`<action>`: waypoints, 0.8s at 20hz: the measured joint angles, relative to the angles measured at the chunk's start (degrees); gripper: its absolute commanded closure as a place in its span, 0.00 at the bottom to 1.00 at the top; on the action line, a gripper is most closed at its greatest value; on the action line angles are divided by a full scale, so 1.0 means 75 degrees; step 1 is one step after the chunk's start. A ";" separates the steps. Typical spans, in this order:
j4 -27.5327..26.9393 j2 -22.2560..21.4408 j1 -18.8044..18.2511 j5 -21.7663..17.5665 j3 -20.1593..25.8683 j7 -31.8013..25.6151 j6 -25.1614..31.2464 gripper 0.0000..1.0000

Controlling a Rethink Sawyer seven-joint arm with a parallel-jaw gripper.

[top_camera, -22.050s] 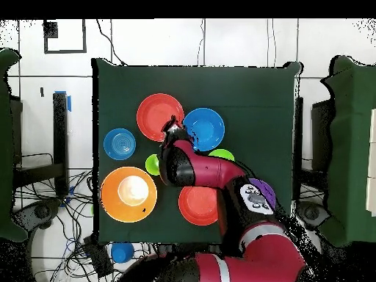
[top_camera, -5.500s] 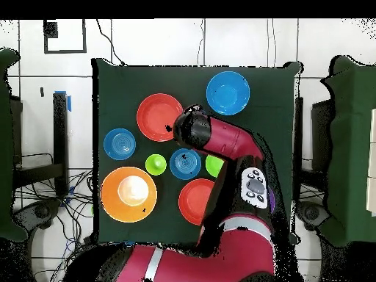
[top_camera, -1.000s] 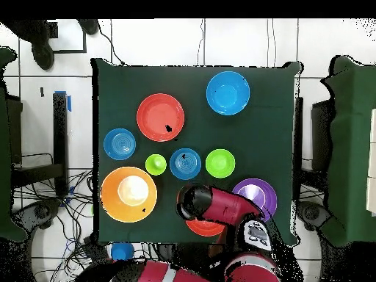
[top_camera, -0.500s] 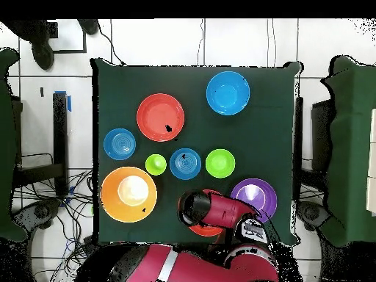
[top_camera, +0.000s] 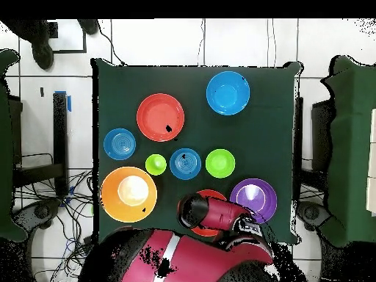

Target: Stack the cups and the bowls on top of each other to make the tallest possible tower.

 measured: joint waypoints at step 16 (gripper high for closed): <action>0.0268 -0.0105 0.0034 0.0577 0.0554 0.0000 -0.0019 0.00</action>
